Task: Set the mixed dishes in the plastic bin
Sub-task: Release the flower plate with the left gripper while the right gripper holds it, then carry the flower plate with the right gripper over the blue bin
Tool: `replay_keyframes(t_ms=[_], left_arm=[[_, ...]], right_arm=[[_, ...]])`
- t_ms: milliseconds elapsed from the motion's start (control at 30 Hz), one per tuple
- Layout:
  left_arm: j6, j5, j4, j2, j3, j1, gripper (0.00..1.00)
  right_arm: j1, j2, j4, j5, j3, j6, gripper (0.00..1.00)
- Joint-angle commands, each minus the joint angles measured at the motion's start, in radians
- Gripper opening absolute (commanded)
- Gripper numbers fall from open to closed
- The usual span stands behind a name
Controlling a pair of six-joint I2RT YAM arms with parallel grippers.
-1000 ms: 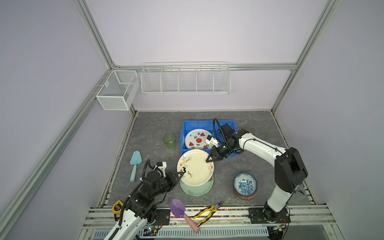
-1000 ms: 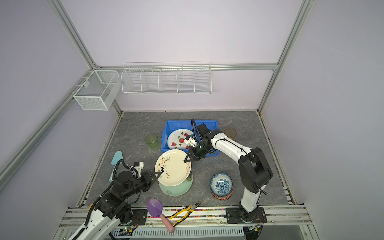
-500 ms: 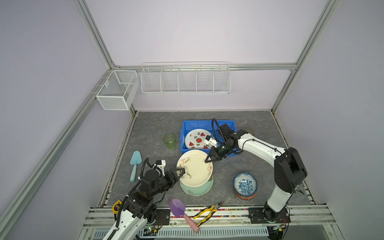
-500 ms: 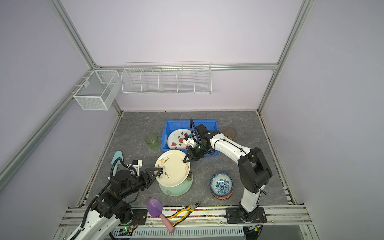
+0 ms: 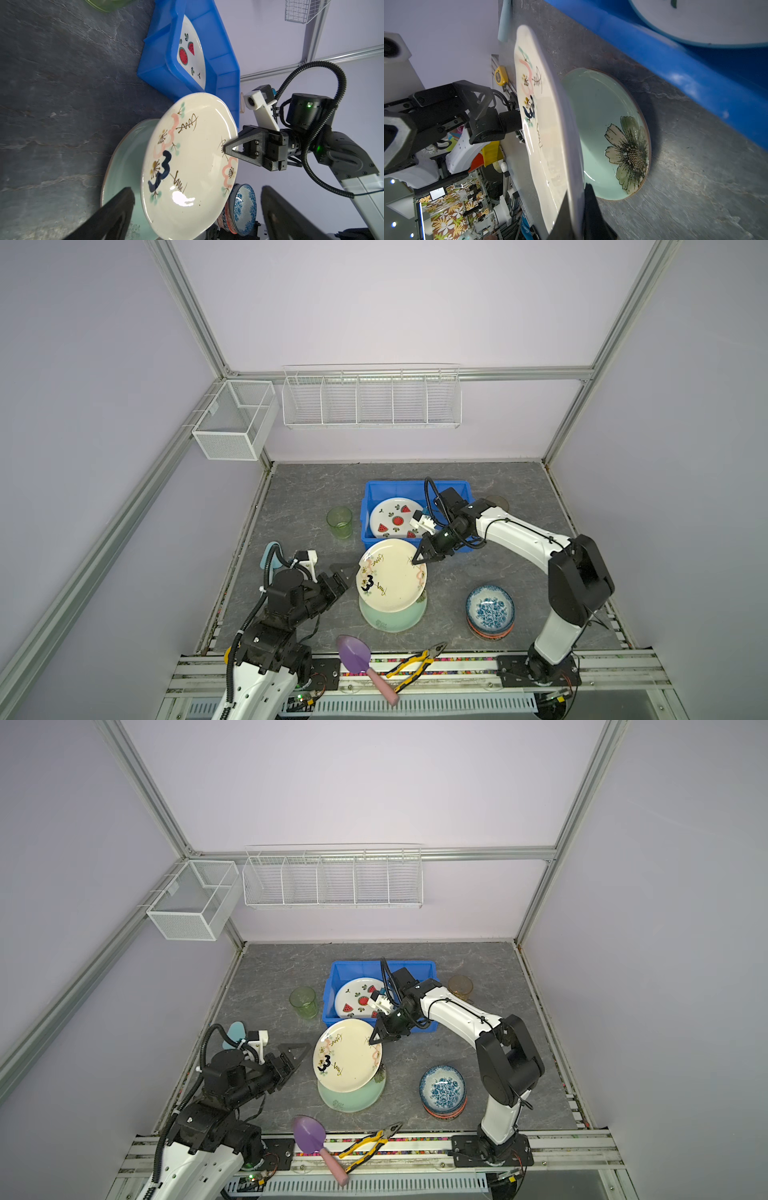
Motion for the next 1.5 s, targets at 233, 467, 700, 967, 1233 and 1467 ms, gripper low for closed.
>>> replay_keyframes(t_ms=[233,467,700,967,1233,1467], left_arm=[[0.281,0.188,-0.075,0.261,0.208,0.195,0.96],[0.429,0.308,-0.125,0.370,0.276,0.335,0.96],[0.514,0.338,-0.155,0.446,0.292,0.390,0.96],[0.515,0.366,-0.146,0.466,0.283,0.407,0.96],[0.509,0.373,-0.158,0.448,0.276,0.408,0.96],[0.505,0.352,-0.147,0.459,0.278,0.408,0.96]], right_arm=[[0.001,-0.031,0.036,-0.084,0.029,0.013,0.06],[-0.005,-0.043,0.038,-0.082,0.036,0.012,0.06],[-0.024,-0.065,0.036,-0.086,0.048,0.015,0.07],[-0.068,-0.119,0.052,-0.107,0.040,0.036,0.07],[-0.138,-0.155,0.124,-0.113,0.058,0.109,0.06],[-0.189,-0.126,0.157,-0.073,0.138,0.162,0.06]])
